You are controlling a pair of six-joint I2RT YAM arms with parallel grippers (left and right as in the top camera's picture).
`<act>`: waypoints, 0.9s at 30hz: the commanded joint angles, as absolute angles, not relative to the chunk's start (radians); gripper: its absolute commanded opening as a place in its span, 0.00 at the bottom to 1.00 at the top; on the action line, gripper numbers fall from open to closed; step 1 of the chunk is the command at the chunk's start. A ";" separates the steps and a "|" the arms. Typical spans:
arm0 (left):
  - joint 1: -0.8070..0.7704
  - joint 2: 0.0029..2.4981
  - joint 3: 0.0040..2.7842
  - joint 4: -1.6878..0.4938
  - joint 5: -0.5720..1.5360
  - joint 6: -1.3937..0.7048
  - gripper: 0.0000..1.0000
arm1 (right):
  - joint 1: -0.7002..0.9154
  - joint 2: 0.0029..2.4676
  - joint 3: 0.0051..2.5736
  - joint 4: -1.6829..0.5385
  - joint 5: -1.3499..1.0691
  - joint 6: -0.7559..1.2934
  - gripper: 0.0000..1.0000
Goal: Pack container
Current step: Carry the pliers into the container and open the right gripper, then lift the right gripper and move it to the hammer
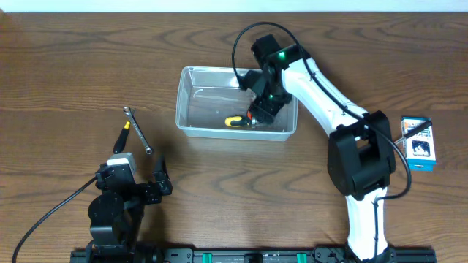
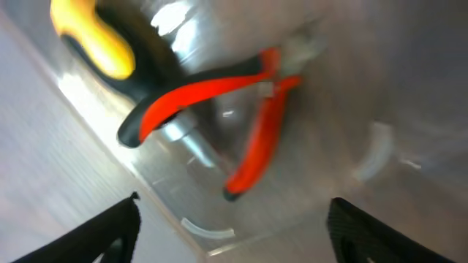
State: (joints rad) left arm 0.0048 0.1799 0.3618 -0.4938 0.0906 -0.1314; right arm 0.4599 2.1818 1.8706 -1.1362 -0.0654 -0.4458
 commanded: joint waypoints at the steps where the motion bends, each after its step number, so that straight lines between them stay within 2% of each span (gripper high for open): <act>1: 0.006 0.181 0.384 -0.493 0.093 -0.136 0.98 | 0.441 1.998 1.993 -1.134 0.101 -0.242 0.97; 2: 0.006 0.181 0.384 -0.493 0.093 -0.136 0.98 | 0.434 1.964 2.014 -1.134 0.160 -0.168 0.99; 5: 0.006 0.181 0.384 -0.493 0.093 -0.136 0.98 | 0.377 1.835 2.043 -1.151 0.316 0.153 0.99; 10: 0.006 0.181 0.384 -0.493 0.093 -0.136 0.98 | 0.214 1.683 2.041 -1.387 0.327 0.696 0.99; 14: 0.006 0.181 0.384 -0.493 0.093 -0.136 0.98 | 0.103 1.658 2.022 -1.531 0.328 0.820 0.99; 17: 0.006 0.181 0.384 -0.493 0.093 -0.136 0.98 | 0.037 1.663 1.974 -1.572 0.325 0.840 0.99; 27: 0.006 0.181 0.384 -0.493 0.093 -0.136 0.98 | -0.127 1.663 1.630 -1.399 0.150 0.883 0.99</act>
State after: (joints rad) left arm 0.0048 0.1806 0.3618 -0.4927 0.0906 -0.1314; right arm -0.0811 1.6642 1.6993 -1.4300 0.2245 0.8333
